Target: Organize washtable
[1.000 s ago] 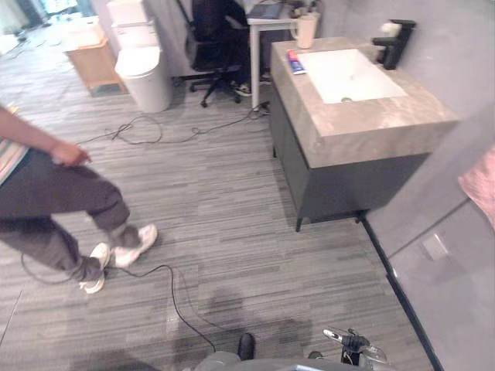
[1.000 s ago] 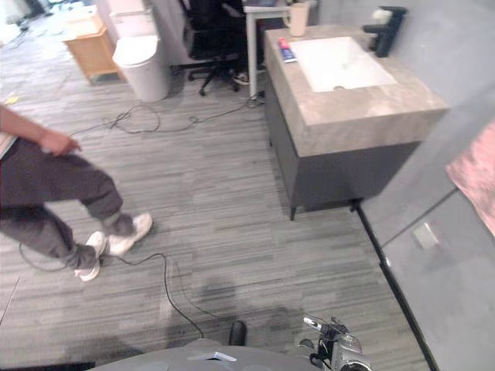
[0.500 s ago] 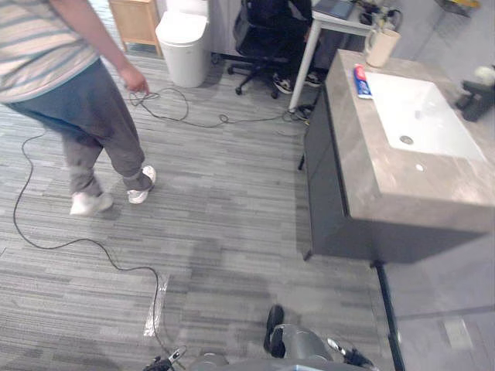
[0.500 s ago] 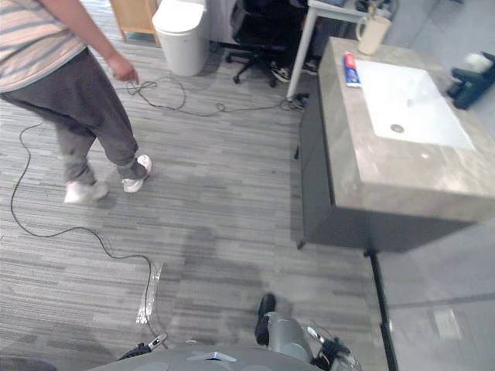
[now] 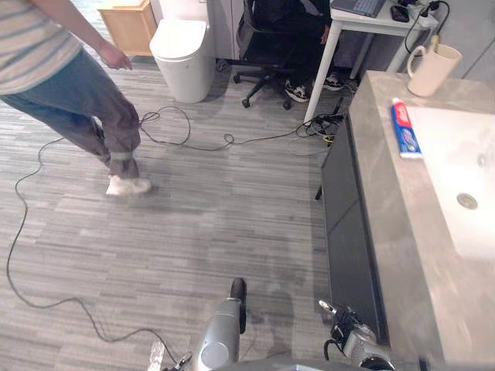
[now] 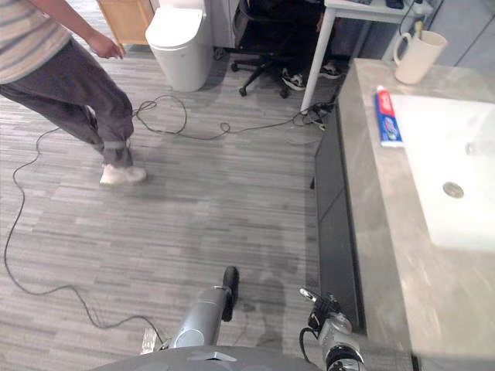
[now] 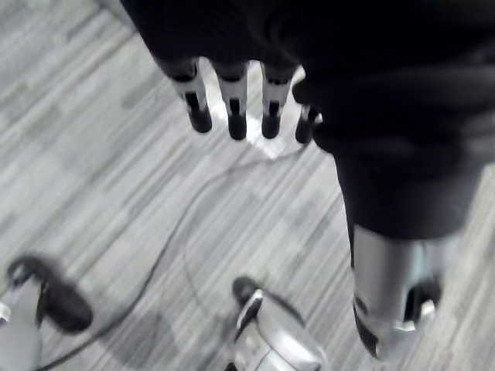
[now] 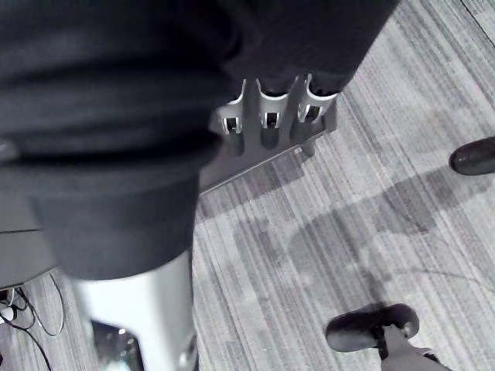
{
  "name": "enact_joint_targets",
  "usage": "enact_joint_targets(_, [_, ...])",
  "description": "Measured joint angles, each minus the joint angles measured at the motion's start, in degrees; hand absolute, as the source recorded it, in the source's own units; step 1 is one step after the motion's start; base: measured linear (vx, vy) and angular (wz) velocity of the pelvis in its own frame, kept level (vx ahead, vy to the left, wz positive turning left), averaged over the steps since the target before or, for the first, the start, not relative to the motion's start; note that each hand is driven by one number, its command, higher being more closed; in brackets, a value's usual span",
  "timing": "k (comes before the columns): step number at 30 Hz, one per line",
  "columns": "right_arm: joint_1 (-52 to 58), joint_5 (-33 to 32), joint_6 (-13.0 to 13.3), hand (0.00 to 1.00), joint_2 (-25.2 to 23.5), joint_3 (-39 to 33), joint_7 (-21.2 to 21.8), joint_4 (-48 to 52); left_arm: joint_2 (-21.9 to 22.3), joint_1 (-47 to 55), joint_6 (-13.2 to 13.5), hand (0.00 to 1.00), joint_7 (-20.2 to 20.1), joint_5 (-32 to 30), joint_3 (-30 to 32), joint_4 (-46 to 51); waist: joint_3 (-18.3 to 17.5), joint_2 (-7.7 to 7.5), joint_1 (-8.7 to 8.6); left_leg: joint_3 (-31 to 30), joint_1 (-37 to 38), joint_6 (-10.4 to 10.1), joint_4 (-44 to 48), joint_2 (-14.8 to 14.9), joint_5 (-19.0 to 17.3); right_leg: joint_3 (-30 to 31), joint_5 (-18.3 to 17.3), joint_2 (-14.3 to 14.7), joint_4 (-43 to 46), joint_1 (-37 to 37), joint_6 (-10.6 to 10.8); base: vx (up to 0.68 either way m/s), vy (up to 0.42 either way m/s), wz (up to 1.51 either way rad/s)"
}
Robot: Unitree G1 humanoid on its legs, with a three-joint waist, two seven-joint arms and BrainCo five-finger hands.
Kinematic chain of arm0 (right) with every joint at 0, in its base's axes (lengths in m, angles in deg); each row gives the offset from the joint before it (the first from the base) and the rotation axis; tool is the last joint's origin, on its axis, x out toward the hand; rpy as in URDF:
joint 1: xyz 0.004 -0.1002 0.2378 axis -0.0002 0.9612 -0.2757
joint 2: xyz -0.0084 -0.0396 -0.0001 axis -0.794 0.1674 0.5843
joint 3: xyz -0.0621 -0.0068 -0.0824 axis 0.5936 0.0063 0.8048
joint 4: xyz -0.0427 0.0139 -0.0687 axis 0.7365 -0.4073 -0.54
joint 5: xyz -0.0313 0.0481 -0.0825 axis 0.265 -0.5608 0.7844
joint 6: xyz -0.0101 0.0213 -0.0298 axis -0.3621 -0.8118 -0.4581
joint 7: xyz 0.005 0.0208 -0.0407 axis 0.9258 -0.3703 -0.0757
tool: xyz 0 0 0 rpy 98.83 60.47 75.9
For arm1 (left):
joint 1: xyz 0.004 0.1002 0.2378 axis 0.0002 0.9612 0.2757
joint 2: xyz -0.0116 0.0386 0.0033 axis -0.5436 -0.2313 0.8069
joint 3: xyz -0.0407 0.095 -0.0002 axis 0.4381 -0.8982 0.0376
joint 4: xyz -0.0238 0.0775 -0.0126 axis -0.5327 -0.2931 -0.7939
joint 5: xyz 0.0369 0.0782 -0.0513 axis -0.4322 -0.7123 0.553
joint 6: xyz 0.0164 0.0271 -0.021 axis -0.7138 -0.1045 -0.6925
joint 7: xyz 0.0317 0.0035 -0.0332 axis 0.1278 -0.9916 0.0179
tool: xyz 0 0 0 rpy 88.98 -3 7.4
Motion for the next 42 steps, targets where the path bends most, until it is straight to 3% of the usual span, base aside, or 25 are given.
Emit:
enact_joint_targets(2, [2.0, 0.2, -0.2, 0.0, -0.6, 0.0, -0.2, -0.7, -1.5, -0.6, -0.3, 0.0, 0.4, 1.2, -1.3, 0.4, 0.5, -1.38, -1.47, -0.8, 7.2, 2.6, 2.1, -3.2, -5.4, 0.7, 12.1, -4.0, 22.7, -7.9, 1.1, 0.35, 0.08, 0.44])
enact_joint_targets(3, [2.6, 0.2, -0.2, 0.0, -0.7, 0.1, -0.2, -0.6, -1.4, -0.6, -0.3, 0.0, 0.4, 1.5, -1.4, 0.6, 0.7, -1.09, -1.67, -1.5, 9.9, 2.9, 1.7, -3.5, -6.3, 0.2, 11.6, -4.0, 26.2, -9.5, 0.3, 0.21, 0.022, 0.48])
enact_joint_targets(4, [3.9, 0.2, -0.1, 0.0, -0.9, 0.3, -0.2, 0.0, -0.8, -1.5, -0.3, 0.0, 0.6, 1.7, -1.5, 1.8, 1.0, 0.21, -2.16, -3.2, 14.9, 3.5, -0.5, -3.4, -7.0, -1.5, 9.2, -3.3, 29.7, -13.0, -1.0, 0.02, 0.011, 0.51])
enact_joint_targets(6, [4.7, 0.2, 0.1, 0.0, -0.5, -0.1, -0.1, 1.7, 0.0, -3.6, 0.0, 0.0, 0.6, 1.8, -1.6, 2.7, 0.5, 1.43, -3.66, -5.8, 20.3, 3.9, -5.0, -2.6, -7.3, -4.5, 4.8, -1.4, 25.7, -18.7, -0.6, -0.13, 0.035, 0.66])
enact_joint_targets(8, [5.1, 0.1, 0.2, 0.0, -0.6, -1.2, 0.1, 2.1, 0.4, -5.7, 1.0, 0.0, 0.0, 1.8, -2.2, 2.8, 0.7, 1.63, -4.49, -7.3, 25.7, 3.3, -9.2, -1.5, -7.8, -10.1, 3.0, -1.0, 11.6, -21.5, -0.4, -0.16, 0.03, 0.47])
enact_joint_targets(10, [6.1, 0.0, 0.1, 0.0, -1.4, -4.9, 0.2, 2.2, 1.6, -6.7, 1.3, 0.0, -0.1, 1.5, -2.1, 3.2, 0.6, 1.55, -4.25, -7.6, 30.3, 2.4, -10.6, -0.6, -12.2, -17.5, 6.0, -0.6, -12.1, -22.2, 0.5, 0.04, 0.009, 0.15])
enact_joint_targets(12, [6.4, -0.2, 0.1, 0.0, -2.0, -7.7, 0.3, 2.3, 2.4, -7.0, 1.1, 0.0, -0.3, 1.3, -2.0, 3.5, 0.5, 1.48, -4.31, -7.9, 32.4, 1.8, -8.5, -0.7, -17.2, -17.6, 9.4, 0.1, -23.8, -22.7, 1.5, 0.04, -0.016, 0.08])
enact_joint_targets(13, [6.7, -0.3, 0.1, 0.0, -2.1, -9.3, 0.6, 2.5, 3.2, -7.0, 1.1, 0.0, -0.7, 0.8, -1.0, 3.6, 0.2, 1.88, -4.59, -8.6, 33.9, 1.5, -6.3, -0.1, -21.0, -15.9, 10.5, 0.3, -22.8, -23.6, 0.3, 0.21, -0.143, 0.18])
enact_joint_targets(14, [7.0, -0.8, 0.0, 0.0, -1.8, -10.1, 0.7, 2.9, 3.6, -6.9, 1.1, 0.0, -0.7, 0.5, -1.1, 3.3, -0.4, 3.03, -4.79, -9.1, 35.0, 1.0, -5.8, 1.2, -22.6, -15.6, 12.4, 1.2, -20.6, -24.0, -1.1, 0.52, -0.258, 0.32])
enact_joint_targets(15, [7.8, -1.1, 0.0, 0.0, -1.8, -10.2, 0.8, 3.3, 4.2, -6.0, 1.1, 0.0, -1.1, 0.3, -0.6, 2.2, -2.0, 4.61, -4.62, -9.7, 34.6, -1.3, 0.1, 2.7, -24.1, -15.6, 14.7, 3.4, -18.3, -23.0, -3.6, 0.58, -0.319, 0.27])
enact_joint_targets(16, [7.6, -1.2, -0.2, 0.0, -1.2, -10.1, 1.2, 3.0, 5.1, -6.4, 0.9, 0.0, -1.5, 0.3, 1.9, 2.5, -2.0, 5.81, -4.48, -9.3, 29.5, -4.0, 14.6, 4.2, -22.6, -16.1, 14.3, 4.6, -17.3, -21.2, -6.1, 0.57, -0.333, 0.15])
enact_joint_targets(17, [7.3, -1.3, -0.4, 0.0, -0.6, -9.3, 1.6, 3.3, 6.1, -6.6, 0.9, 0.0, -1.6, 0.5, 4.0, 2.9, -2.0, 6.82, -4.28, -8.9, 24.3, -8.5, 26.2, 5.4, -16.9, -16.3, 12.6, 6.0, -17.6, -19.3, -6.4, 0.31, -0.26, -0.06])
enact_joint_targets(18, [7.3, -1.5, -0.5, 0.0, -0.4, -8.7, 1.8, 3.8, 6.5, -6.6, 0.9, 0.0, -1.7, 0.7, 4.7, 3.1, -2.0, 7.13, -3.96, -8.8, 21.1, -9.6, 33.4, 5.9, -11.0, -15.9, 11.6, 6.5, -18.1, -17.8, -6.7, 0.22, -0.205, -0.39])
enact_joint_targets(19, [6.5, -1.7, -0.3, 0.0, -0.1, -7.9, 1.9, 4.4, 6.7, -6.6, 1.0, 0.0, -2.2, 1.2, 4.9, 3.0, -1.5, 8.29, -2.91, -5.9, 14.5, -8.5, 45.5, 8.2, -7.5, -14.7, 9.7, 8.2, -19.5, -13.9, -7.1, 0.14, -0.141, -0.4])
enact_joint_targets(20, [5.9, -1.9, -0.4, 0.0, -0.1, -7.6, 1.8, 4.2, 6.4, -6.7, 1.1, 0.0, -2.3, 1.3, 4.8, 3.1, -1.2, 8.26, -2.87, -4.8, 12.7, -7.3, 47.5, 8.9, -9.0, -14.1, 9.2, 8.3, -20.3, -11.7, -7.0, 0.09, -0.135, -0.45])
enact_joint_targets(21, [4.9, -2.2, -0.6, 0.0, -0.3, -6.9, 1.8, 3.5, 5.7, -6.8, 1.2, 0.0, -2.4, 1.5, 4.6, 3.2, -0.5, 7.16, -2.77, -3.4, 10.3, -6.8, 47.5, 9.4, -11.1, -13.1, 9.2, 8.3, -21.8, -8.7, -7.0, -0.05, -0.088, -0.37])
enact_joint_targets(23, [3.2, -2.3, -0.4, 0.0, -1.8, -6.5, 1.7, 3.1, 4.6, -6.7, 1.3, 0.0, -2.4, 1.5, 3.8, 3.8, 0.2, 5.54, -2.17, -0.5, 7.2, -5.9, 35.0, 9.4, -15.6, -11.4, 9.4, 6.8, -25.4, -2.9, -6.7, -0.16, -0.06, -0.47])
enact_joint_targets(24, [2.9, -2.3, -0.3, 0.0, -2.2, -6.3, 1.7, 3.0, 4.4, -6.5, 1.2, 0.0, -2.4, 1.5, 3.1, 3.8, -0.1, 5.82, -1.69, -0.2, 7.1, -6.0, 23.8, 9.1, -15.3, -11.3, 9.0, 6.5, -25.9, -1.5, -5.5, 0.01, -0.089, -0.45])
enact_joint_targets(25, [3.4, -2.3, -0.1, 0.0, -2.1, -5.2, 1.9, 3.2, 4.7, -5.7, 1.1, 0.0, -2.2, 1.5, 2.0, 3.6, -1.3, 7.37, -1.46, -0.7, 8.1, -5.1, 5.0, 9.1, -7.0, -11.2, 7.3, 7.7, -26.0, -0.4, -2.7, 0.35, 0.024, -0.29])
enact_joint_targets(26, [4.1, -2.2, -0.4, 0.0, -2.0, -4.4, 1.8, 3.7, 5.8, -5.2, 1.2, 0.0, -2.2, 1.7, 1.1, 3.4, -2.4, 9.12, -1.48, -2.0, 6.9, -3.5, 0.3, 8.8, 0.0, -10.5, 4.0, 8.0, -25.1, 0.3, -1.0, 0.5, 0.047, -0.08])
enact_joint_targets(28, [4.8, -2.2, -0.5, 0.0, -3.3, -3.1, 1.8, 4.1, 4.2, -5.1, 1.1, 0.0, -1.9, 1.6, 1.3, 3.0, -2.6, 6.22, -1.59, -1.4, 9.4, -2.9, -1.9, 6.3, -0.3, -9.8, 3.0, 4.9, -22.9, 0.7, -0.2, 0.41, 0.127, 0.13])
enact_joint_targets(29, [8.2, -2.3, -0.5, 0.0, -2.4, -1.8, 1.3, 1.6, -0.2, -2.2, 1.1, 0.0, -1.4, 1.5, -1.6, 0.3, -2.5, 0.82, -3.55, -2.3, 22.1, -2.5, -24.4, 0.0, 6.5, -5.5, 1.2, 0.3, -25.9, 4.6, 3.2, 0.15, 0.064, 0.07])
enact_joint_targets(34, [8.3, -2.3, -0.5, 0.0, -2.2, -1.9, 1.3, 1.6, -0.2, -2.0, 1.1, 0.0, -1.4, 1.5, -1.6, 0.3, -2.5, 1.28, -3.89, -2.5, 21.3, -3.1, -24.4, 0.4, 6.9, -5.5, 0.4, 0.9, -26.2, 3.6, 2.0, -0.08, 0.008, 0.02])
enact_joint_targets(42, [8.9, -3.6, -0.5, 0.0, -1.2, -3.2, 1.4, -0.3, -0.2, -2.1, 0.0, 0.0, -0.9, 1.5, -1.7, -0.1, -3.7, 1.62, -4.12, -2.9, 17.8, -3.2, -24.4, 0.1, 7.0, -5.6, -0.4, 1.0, -26.9, 0.8, 2.1, 0.0, 0.013, 0.05])
